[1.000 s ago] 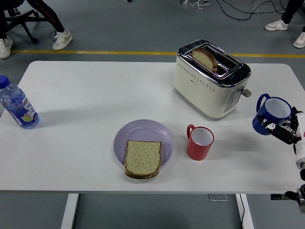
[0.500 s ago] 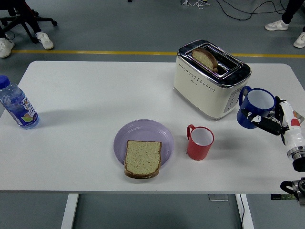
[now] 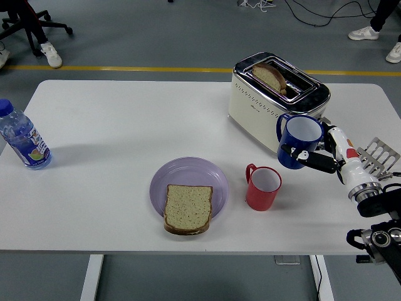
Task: Pick up the cup,pour liquid into bread,place the cup on the desk
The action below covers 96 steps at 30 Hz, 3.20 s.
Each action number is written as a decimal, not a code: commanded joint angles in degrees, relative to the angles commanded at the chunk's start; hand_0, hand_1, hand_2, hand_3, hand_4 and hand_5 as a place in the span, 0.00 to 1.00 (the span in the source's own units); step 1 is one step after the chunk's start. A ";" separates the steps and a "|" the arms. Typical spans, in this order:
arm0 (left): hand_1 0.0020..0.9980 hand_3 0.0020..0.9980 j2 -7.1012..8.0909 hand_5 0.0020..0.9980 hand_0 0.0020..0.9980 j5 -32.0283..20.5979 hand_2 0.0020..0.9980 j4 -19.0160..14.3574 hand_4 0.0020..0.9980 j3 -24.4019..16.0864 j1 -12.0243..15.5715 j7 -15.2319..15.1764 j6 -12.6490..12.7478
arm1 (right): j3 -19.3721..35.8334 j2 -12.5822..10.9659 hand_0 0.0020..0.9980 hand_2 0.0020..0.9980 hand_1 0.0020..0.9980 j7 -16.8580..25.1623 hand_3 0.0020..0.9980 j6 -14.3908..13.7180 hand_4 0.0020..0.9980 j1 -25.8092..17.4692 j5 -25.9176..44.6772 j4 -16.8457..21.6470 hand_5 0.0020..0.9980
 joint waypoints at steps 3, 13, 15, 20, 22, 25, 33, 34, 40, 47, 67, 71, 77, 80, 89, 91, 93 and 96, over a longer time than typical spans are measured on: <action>0.74 0.64 -0.03 1.00 0.67 0.08 0.75 0.00 0.40 -0.12 -0.02 0.02 -0.03 | -2.19 0.32 0.13 0.43 0.14 -0.46 0.53 0.13 0.84 1.28 -0.03 -0.20 0.11; 0.74 0.64 -0.12 1.00 0.68 0.22 0.75 0.00 0.40 -0.06 0.13 0.13 -0.09 | -8.52 1.94 0.13 0.43 0.14 -1.33 0.53 0.59 0.84 6.22 -0.08 -1.91 0.11; 0.74 0.64 -0.13 1.00 0.68 0.23 0.75 0.00 0.40 -0.09 0.14 0.15 -0.09 | -9.19 2.06 0.13 0.43 0.14 -1.40 0.53 0.59 0.84 6.88 -0.08 -2.14 0.11; 0.74 0.64 -0.07 1.00 0.68 0.46 0.75 0.00 0.40 -0.31 0.15 0.23 -0.13 | -11.74 2.85 0.13 0.43 0.14 -1.50 0.53 0.67 0.83 9.45 -0.02 -3.59 0.11; 0.74 0.64 -0.05 1.00 0.68 0.44 0.75 0.00 0.40 -0.22 0.15 0.24 -0.14 | -12.73 3.30 0.13 0.43 0.14 -1.38 0.53 0.71 0.83 10.46 0.14 -4.20 0.11; 0.74 0.64 -0.07 1.00 0.68 0.82 0.75 0.00 0.40 -0.60 0.19 0.32 -0.16 | -14.02 3.98 0.13 0.43 0.14 -1.31 0.53 0.74 0.83 11.84 0.24 -4.99 0.11; 0.74 0.64 -0.15 1.00 0.68 0.93 0.75 0.00 0.40 -0.66 0.36 0.34 -0.17 | -17.47 7.08 0.13 0.43 0.14 -1.22 0.53 1.17 0.83 17.34 -0.27 -9.71 0.12; 0.74 0.64 -0.14 1.00 0.68 0.82 0.75 0.00 0.40 -0.58 0.35 0.32 -0.17 | -17.65 7.25 0.13 0.43 0.14 -1.21 0.53 1.19 0.83 17.68 -0.30 -10.04 0.12; 0.74 0.64 -0.06 1.00 0.68 0.21 0.75 0.00 0.40 -0.19 0.08 0.21 -0.17 | -20.50 8.24 0.13 0.43 0.14 -1.36 0.53 1.50 0.83 21.61 -2.10 -14.10 0.12; 0.74 0.64 0.03 1.00 0.68 0.39 0.75 0.00 0.40 -0.60 -0.08 0.28 -0.17 | -23.81 8.26 0.13 0.43 0.14 -0.81 0.53 1.54 0.83 24.91 -4.23 -17.12 0.12; 0.74 0.64 0.12 1.00 0.68 0.87 0.75 0.00 0.40 -1.22 -0.24 0.44 -0.22 | -32.40 5.68 0.13 0.42 0.14 0.12 0.53 0.36 0.82 30.36 -18.96 -20.83 0.12; 0.74 0.64 0.14 1.00 0.68 0.91 0.75 0.00 0.41 -1.33 -0.24 0.45 -0.19 | -32.72 5.34 0.13 0.43 0.14 0.26 0.53 0.23 0.81 30.83 -22.83 -21.22 0.12; 0.74 0.64 0.16 1.00 0.68 0.98 0.75 0.00 0.41 -1.37 -0.30 0.47 -0.19 | -34.19 4.76 0.13 0.43 0.14 0.43 0.54 0.11 0.81 32.28 -26.21 -20.97 0.12; 0.74 0.64 0.16 1.00 0.68 1.02 0.75 0.00 0.41 -1.38 -0.30 0.47 -0.18 | -34.93 4.55 0.13 0.43 0.14 0.81 0.54 0.28 0.80 33.06 -26.29 -20.76 0.11; 0.74 0.64 0.15 1.00 0.68 1.15 0.75 0.00 0.41 -1.47 -0.24 0.52 -0.19 | -37.75 4.52 0.13 0.43 0.15 3.11 0.54 -1.29 0.80 35.64 -30.19 -21.61 0.11; 0.74 0.64 0.14 1.00 0.68 1.16 0.75 0.00 0.41 -1.43 -0.23 0.54 -0.20 | -38.34 4.73 0.13 0.43 0.15 3.77 0.54 -1.88 0.80 35.95 -31.37 -21.98 0.11; 0.74 0.64 0.11 1.00 0.68 1.07 0.75 0.00 0.41 -1.36 -0.22 0.53 -0.17 | -39.14 4.99 0.14 0.43 0.15 4.53 0.54 -3.05 0.79 36.35 -33.15 -22.45 0.11; 0.74 0.64 0.11 1.00 0.68 0.97 0.75 0.00 0.41 -1.31 -0.25 0.52 -0.16 | -40.40 5.17 0.14 0.43 0.15 5.39 0.54 -4.76 0.79 37.06 -34.07 -22.89 0.11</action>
